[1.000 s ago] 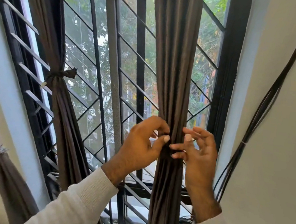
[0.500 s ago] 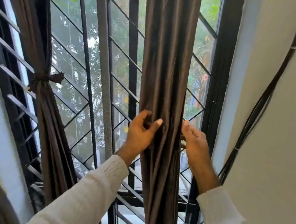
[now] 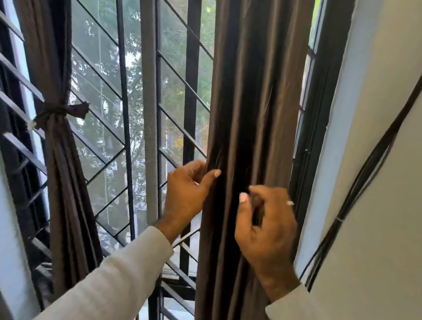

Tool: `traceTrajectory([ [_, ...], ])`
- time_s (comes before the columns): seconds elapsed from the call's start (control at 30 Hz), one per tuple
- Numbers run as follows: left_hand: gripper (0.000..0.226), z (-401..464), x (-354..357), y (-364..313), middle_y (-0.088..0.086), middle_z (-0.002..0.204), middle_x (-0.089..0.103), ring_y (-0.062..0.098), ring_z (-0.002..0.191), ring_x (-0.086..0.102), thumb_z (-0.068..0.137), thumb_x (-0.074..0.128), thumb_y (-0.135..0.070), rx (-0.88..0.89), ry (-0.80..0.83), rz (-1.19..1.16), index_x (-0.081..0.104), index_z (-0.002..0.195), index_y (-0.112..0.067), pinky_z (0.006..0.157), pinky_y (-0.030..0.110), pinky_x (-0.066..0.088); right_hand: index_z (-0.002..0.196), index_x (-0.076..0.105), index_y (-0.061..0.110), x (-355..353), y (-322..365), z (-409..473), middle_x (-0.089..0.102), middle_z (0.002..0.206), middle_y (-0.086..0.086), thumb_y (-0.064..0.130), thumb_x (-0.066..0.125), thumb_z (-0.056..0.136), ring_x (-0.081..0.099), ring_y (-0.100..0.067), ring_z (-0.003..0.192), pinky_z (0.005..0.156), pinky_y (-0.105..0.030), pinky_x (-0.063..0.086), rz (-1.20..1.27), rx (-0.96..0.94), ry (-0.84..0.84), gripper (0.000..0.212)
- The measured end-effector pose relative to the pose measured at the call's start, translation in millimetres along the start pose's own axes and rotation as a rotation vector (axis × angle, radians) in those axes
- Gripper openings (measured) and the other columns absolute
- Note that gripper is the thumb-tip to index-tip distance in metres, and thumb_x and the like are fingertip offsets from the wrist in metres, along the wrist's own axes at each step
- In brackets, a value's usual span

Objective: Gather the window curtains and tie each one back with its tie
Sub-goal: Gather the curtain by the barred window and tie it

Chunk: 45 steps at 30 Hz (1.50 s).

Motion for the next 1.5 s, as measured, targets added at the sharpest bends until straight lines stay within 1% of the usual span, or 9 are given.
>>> traceTrajectory([
  [0.2, 0.03, -27, -12, -16, -0.017, 0.069, 0.06, 0.004, 0.064, 0.059, 0.107, 0.067, -0.015, 0.168, 0.063, 0.156, 0.065, 0.081, -0.03, 0.06, 0.025, 0.045, 0.126, 0.068, 0.022, 53, -51, -34, 0.071, 0.109, 0.005, 0.045, 0.079, 0.091, 0.068, -0.015, 0.086, 0.079, -0.036, 0.061, -0.055, 0.385, 0.299, 0.042],
  [0.43, 0.006, -70, 1, -25, -0.012, 0.075, 0.07, -0.014, 0.068, 0.055, 0.1, 0.078, -0.02, 0.217, 0.132, 0.294, 0.082, 0.095, -0.018, 0.07, 0.004, 0.038, 0.112, 0.077, 0.016, 50, -37, -77, 0.073, 0.1, 0.001, 0.019, 0.073, 0.099, 0.07, -0.024, 0.09, 0.086, -0.037, 0.057, -0.1, 0.221, 0.338, 0.014],
  [0.67, 0.029, -77, 15, -33, -0.007, 0.071, 0.059, 0.011, 0.066, 0.059, 0.101, 0.076, -0.035, 0.208, 0.177, 0.254, 0.07, 0.08, -0.017, 0.061, 0.034, 0.051, 0.106, 0.08, 0.024, 26, -35, -70, 0.069, 0.101, 0.009, 0.016, 0.072, 0.096, 0.062, -0.021, 0.102, 0.088, -0.043, 0.048, -0.065, 0.085, 0.386, 0.015],
  [0.8, 0.026, -78, 12, -34, -0.01, 0.068, 0.062, 0.01, 0.066, 0.061, 0.104, 0.07, -0.028, 0.164, 0.155, 0.3, 0.07, 0.079, -0.02, 0.062, 0.035, 0.053, 0.123, 0.07, 0.014, -10, -49, -51, 0.056, 0.119, 0.0, 0.019, 0.077, 0.096, 0.06, -0.017, 0.109, 0.098, -0.021, 0.049, 0.039, 0.301, 0.163, 0.029],
  [0.93, 0.026, -83, 10, -27, -0.007, 0.069, 0.062, 0.014, 0.066, 0.062, 0.107, 0.064, -0.028, 0.134, 0.186, 0.235, 0.071, 0.083, -0.019, 0.062, 0.042, 0.053, 0.127, 0.065, 0.016, -10, -73, -48, 0.061, 0.116, 0.009, 0.025, 0.082, 0.093, 0.065, -0.002, 0.095, 0.078, -0.008, 0.053, 0.117, 0.53, 0.111, 0.039],
  [1.1, 0.007, -91, 3, -29, -0.006, 0.072, 0.071, 0.014, 0.063, 0.07, 0.104, 0.071, -0.021, 0.092, 0.129, 0.106, 0.07, 0.111, -0.02, 0.058, 0.04, 0.06, 0.108, 0.077, 0.011, -5, -41, -61, 0.072, 0.097, 0.003, 0.015, 0.077, 0.097, 0.063, -0.001, 0.085, 0.087, -0.015, 0.052, -0.027, 0.262, 0.139, 0.012],
  [1.2, 0.009, -95, 4, -28, -0.006, 0.081, 0.077, 0.014, 0.069, 0.075, 0.106, 0.068, -0.023, 0.106, 0.163, 0.078, 0.073, 0.109, -0.016, 0.063, 0.044, 0.062, 0.119, 0.077, 0.011, 24, -29, -84, 0.077, 0.11, -0.003, 0.011, 0.075, 0.099, 0.073, -0.024, 0.099, 0.098, -0.04, 0.059, -0.084, 0.111, 0.322, 0.021],
  [1.37, 0.02, -91, -1, -29, -0.011, 0.074, 0.073, 0.008, 0.065, 0.071, 0.103, 0.075, -0.035, 0.109, 0.19, 0.091, 0.076, 0.102, -0.015, 0.061, 0.029, 0.059, 0.123, 0.076, 0.012, 37, -20, -85, 0.075, 0.116, -0.002, 0.016, 0.058, 0.098, 0.07, -0.027, 0.105, 0.092, -0.043, 0.063, -0.102, 0.052, 0.425, 0.031],
  [1.5, 0.026, -83, -7, -13, -0.003, 0.066, 0.068, 0.019, 0.06, 0.068, 0.099, 0.073, -0.039, 0.034, 0.154, 0.183, 0.07, 0.085, -0.019, 0.057, 0.045, 0.059, 0.131, 0.074, 0.013, 22, -17, -75, 0.069, 0.126, -0.004, 0.012, 0.056, 0.095, 0.065, -0.027, 0.112, 0.1, -0.04, 0.057, -0.048, -0.015, 0.419, 0.041],
])
Point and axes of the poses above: each hand's wrist, its own z-axis towards the middle knuckle, its own x-axis out of the palm, y = z × x, the point moved 8 cm from there along z, towards the middle knuckle
